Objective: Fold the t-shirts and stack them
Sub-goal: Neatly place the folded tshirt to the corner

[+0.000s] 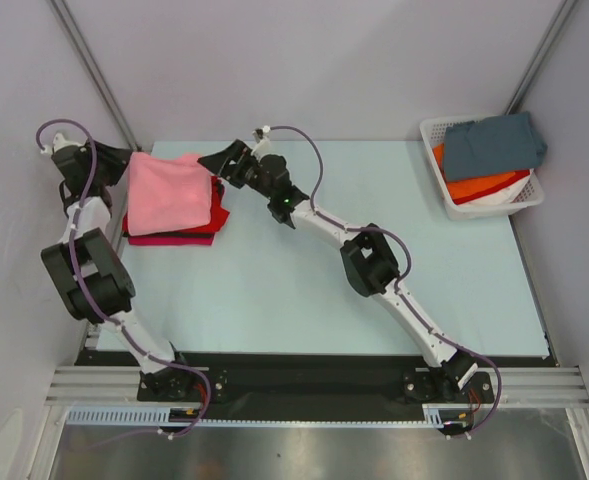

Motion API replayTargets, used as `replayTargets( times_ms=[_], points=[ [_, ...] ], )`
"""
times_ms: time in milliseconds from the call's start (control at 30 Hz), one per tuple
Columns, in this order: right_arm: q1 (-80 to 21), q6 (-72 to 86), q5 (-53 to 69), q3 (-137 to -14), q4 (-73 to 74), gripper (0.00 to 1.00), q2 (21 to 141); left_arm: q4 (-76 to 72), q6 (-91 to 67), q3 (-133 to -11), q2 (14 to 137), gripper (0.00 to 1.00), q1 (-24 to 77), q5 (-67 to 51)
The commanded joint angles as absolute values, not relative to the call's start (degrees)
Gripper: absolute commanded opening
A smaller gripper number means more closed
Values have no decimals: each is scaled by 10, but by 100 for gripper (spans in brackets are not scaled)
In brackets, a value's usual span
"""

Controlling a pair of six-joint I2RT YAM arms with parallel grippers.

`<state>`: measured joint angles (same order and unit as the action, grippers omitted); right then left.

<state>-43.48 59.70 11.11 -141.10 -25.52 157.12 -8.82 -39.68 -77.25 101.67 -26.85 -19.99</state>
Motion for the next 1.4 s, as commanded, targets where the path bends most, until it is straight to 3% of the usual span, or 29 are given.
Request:
replayTargets(
  times_ms=[0,100,267,367,433,467,533,633,733,1000,1367],
  points=[
    [-427,609,79,-1407,-328,100,1577,-178,-437,-818,1088,55,-255,-214],
    [-423,607,88,-1362,-349,100,1563,-171,-441,-849,1120,74,-245,-252],
    [-415,568,110,-1252,-377,99,1477,-160,-420,-826,1083,78,-233,-225],
    [-406,540,132,-1145,-390,90,1414,-135,-401,-802,1040,78,-232,-213],
    [-396,533,146,-1092,-407,79,1382,-131,-399,-781,1015,77,-231,-211],
    [-393,531,159,-1072,-412,62,1354,-131,-399,-769,999,77,-229,-213],
    [-387,533,176,-1018,-408,48,1327,-132,-402,-736,964,76,-222,-219],
    [-374,544,220,-960,-418,14,1281,-155,-434,-685,938,75,-209,-248],
    [-365,554,235,-870,-444,0,1231,-200,-496,-637,940,70,-198,-296],
    [-349,560,294,-688,-503,0,1120,-358,-623,-531,962,70,-146,-319],
    [-318,543,311,-556,-496,0,1020,-350,-577,-462,996,69,-130,-304]
  ],
)
